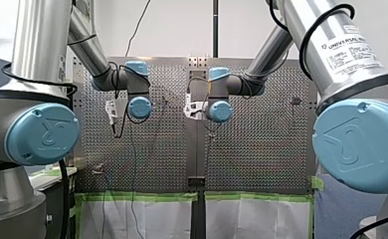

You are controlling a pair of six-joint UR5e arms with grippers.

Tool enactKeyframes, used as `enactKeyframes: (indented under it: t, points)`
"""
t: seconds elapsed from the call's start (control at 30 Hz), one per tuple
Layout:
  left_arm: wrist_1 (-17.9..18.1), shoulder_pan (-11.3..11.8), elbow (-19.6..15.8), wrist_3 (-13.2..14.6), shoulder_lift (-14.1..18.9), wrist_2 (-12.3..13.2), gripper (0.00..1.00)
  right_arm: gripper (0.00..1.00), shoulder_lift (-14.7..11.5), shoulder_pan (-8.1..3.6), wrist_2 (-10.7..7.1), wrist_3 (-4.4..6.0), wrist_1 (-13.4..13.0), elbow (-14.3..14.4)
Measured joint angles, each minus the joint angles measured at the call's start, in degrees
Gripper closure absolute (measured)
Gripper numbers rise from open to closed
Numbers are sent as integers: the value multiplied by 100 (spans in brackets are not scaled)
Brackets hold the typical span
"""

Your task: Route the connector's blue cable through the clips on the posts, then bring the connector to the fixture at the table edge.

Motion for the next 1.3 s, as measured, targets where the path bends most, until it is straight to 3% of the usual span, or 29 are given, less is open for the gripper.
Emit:
enactKeyframes:
  t: [0.17, 0.47, 0.97, 1.3]
  points:
    - [-79, 109, 108, 164, 212, 207, 100, 100, 1, -46, -93, 8, 138, -197]
    - [-221, 297, 355, 195, 230, 630, 100, 100, 3, -119, -191, 14, 347, -519]
    - [-254, 512, 608, 272, -341, 1395, 100, 100, 11, -231, -210, 44, 387, -640]
    - [-281, 589, 672, 276, -397, 1589, 100, 100, 13, -316, -243, 66, 364, -648]
